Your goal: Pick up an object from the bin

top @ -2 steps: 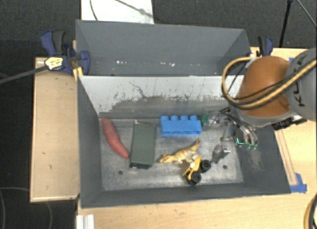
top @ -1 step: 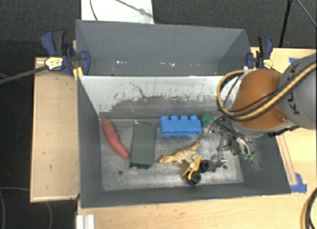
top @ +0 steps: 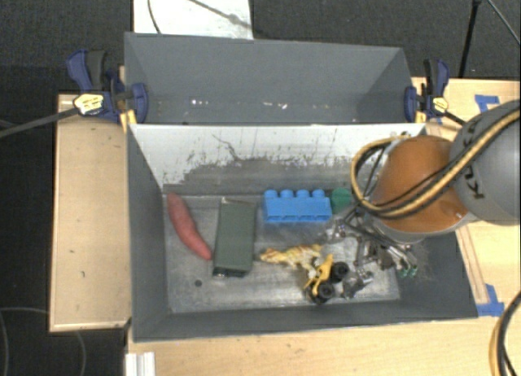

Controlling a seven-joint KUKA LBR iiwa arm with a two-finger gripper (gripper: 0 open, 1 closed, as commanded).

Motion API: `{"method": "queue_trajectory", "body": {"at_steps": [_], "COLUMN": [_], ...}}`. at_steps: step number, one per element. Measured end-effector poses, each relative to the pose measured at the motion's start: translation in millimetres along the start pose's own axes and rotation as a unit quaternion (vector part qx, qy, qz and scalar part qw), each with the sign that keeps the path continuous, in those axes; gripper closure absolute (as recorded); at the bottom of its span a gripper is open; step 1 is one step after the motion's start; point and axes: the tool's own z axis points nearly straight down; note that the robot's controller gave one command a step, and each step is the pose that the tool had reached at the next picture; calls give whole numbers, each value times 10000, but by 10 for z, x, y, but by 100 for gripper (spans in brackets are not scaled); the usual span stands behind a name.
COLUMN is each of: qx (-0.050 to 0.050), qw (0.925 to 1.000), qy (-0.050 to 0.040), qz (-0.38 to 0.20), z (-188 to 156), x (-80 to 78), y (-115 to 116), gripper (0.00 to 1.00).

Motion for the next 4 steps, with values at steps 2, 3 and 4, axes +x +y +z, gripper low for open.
{"method": "queue_trajectory", "body": {"at_steps": [2,3,4], "qx": [-1,-11,-12], "qw": [9783,9798,9799], "qy": [-13,22,23], "qz": [-2070,-2002,-1996], "z": [45,-1292,-1292], "x": [89,24,24], "y": [400,340,340], "gripper": [100,100,100]}}
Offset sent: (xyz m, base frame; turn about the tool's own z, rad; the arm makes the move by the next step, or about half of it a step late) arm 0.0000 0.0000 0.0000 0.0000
